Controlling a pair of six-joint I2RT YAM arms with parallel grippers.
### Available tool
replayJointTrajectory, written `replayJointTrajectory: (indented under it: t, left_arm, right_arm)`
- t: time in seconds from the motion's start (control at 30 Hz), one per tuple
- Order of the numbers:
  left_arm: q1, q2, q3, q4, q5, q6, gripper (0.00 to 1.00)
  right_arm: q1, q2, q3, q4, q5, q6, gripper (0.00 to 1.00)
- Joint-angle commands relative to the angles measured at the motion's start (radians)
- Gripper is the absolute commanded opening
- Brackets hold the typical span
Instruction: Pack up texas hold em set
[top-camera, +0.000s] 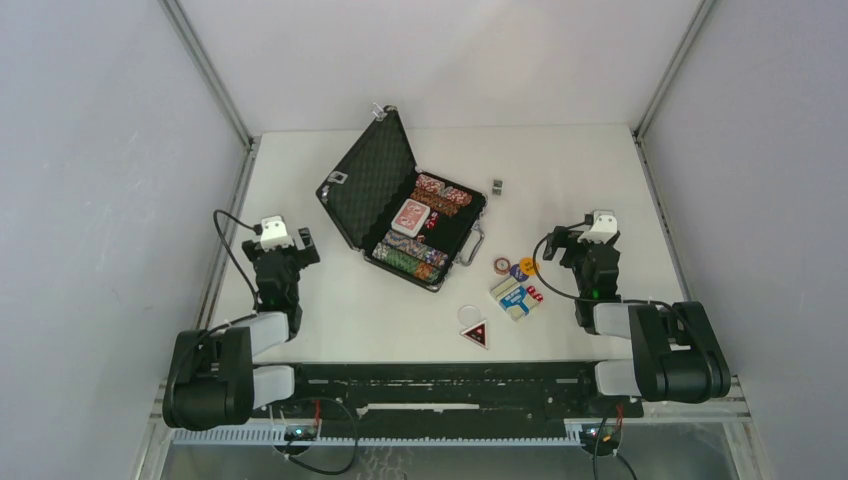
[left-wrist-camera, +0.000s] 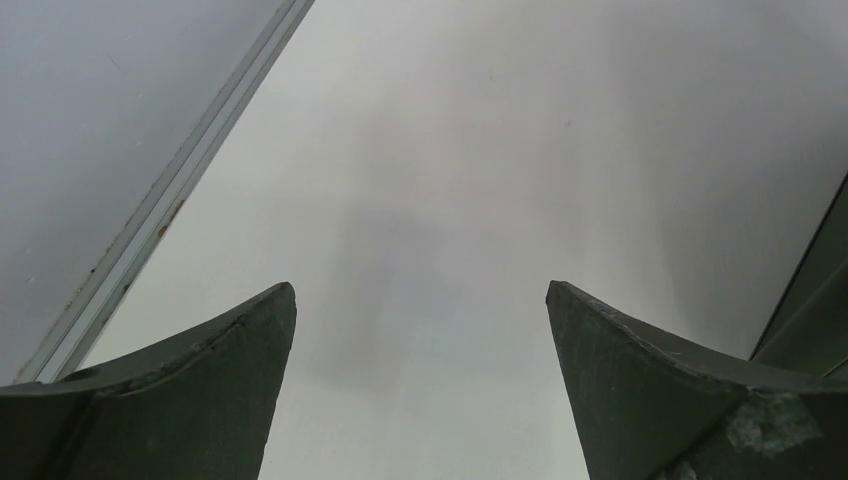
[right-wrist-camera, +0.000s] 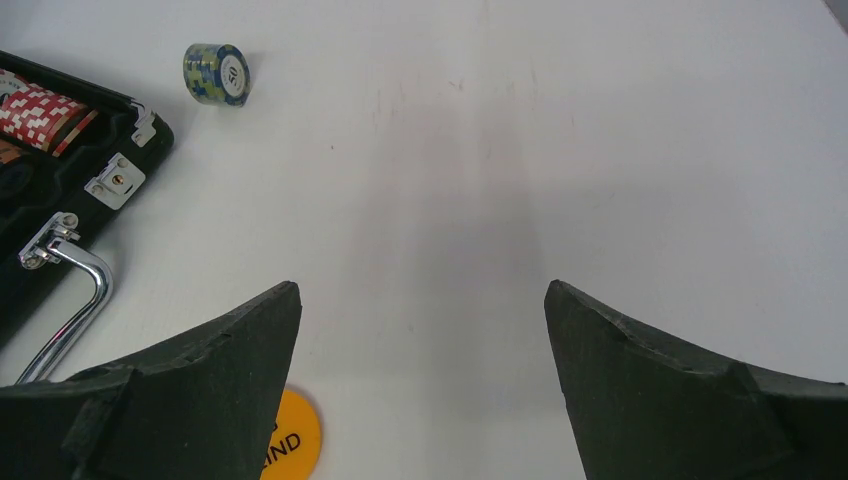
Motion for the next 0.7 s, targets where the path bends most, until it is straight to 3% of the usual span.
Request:
replayJointTrajectory:
  t: [0.0, 0.2, 0.27, 0.33, 0.43, 0.53, 0.6, 0.67]
  left_arm:
    - [-0.008, 0.001, 0.046, 0.046, -0.014, 0.016, 1.00]
    - [-0.006, 0.000, 0.044, 0.046, -0.015, 0.017, 1.00]
    - [-0.004, -0.005, 0.040, 0.051, -0.012, 0.015, 1.00]
    - [-0.005, -0.028, 0.029, 0.065, -0.040, 0.005, 1.00]
    - [-0.003, -0.154, 0.061, -0.118, -0.209, -0.080, 1.00]
    - [0.006, -0.253, 0.127, -0.335, -0.346, -0.150, 1.00]
    - [0.006, -0.295, 0.114, -0.354, -0.376, -0.169, 1.00]
    - [0.006, -0.339, 0.081, -0.367, -0.425, -0.246, 1.00]
  right_arm:
    - [-0.008, -0.004, 0.032, 0.028, -0.008, -0.006, 1.00]
    - [-0.004, -0.013, 0.041, 0.012, -0.030, -0.024, 1.00]
    - [0.015, -0.049, 0.091, -0.087, -0.031, -0.044, 1.00]
    - [0.035, -0.085, 0.180, -0.298, -0.039, -0.061, 1.00]
    - [0.107, -0.126, 0.272, -0.445, -0.048, -0.118, 1.00]
    - [0.145, -0.165, 0.305, -0.447, -0.198, -0.042, 1.00]
    - [0.159, -0.167, 0.341, -0.456, -0.230, 0.061, 1.00]
    - [0.170, -0.145, 0.436, -0.583, -0.182, 0.168, 1.00]
